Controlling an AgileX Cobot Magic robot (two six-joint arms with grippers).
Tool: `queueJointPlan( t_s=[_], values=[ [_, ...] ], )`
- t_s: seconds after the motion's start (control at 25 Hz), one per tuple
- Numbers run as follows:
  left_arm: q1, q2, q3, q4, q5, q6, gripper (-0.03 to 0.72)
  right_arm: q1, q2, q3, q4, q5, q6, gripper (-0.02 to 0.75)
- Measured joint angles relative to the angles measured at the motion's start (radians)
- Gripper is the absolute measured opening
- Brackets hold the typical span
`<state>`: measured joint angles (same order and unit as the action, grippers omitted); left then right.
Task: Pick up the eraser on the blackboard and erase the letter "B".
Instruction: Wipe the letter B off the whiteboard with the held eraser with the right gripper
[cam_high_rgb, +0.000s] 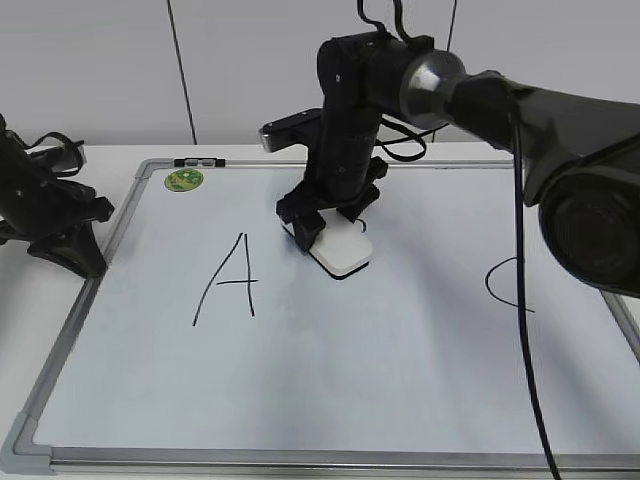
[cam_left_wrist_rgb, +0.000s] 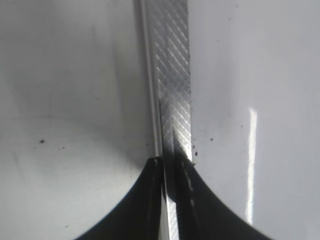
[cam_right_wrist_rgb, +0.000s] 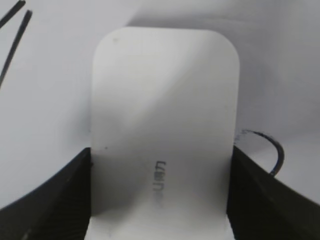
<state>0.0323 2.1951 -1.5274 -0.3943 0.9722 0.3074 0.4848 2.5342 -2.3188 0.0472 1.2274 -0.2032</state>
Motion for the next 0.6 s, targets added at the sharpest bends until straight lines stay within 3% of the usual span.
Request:
queueJointPlan(
  t_s=[0.6],
  values=[
    [0.000, 0.000, 0.000, -0.002, -0.011, 0.000, 0.034, -0.127, 0.000, 0.000, 0.013, 0.000, 0.004, 0.533]
  ],
)
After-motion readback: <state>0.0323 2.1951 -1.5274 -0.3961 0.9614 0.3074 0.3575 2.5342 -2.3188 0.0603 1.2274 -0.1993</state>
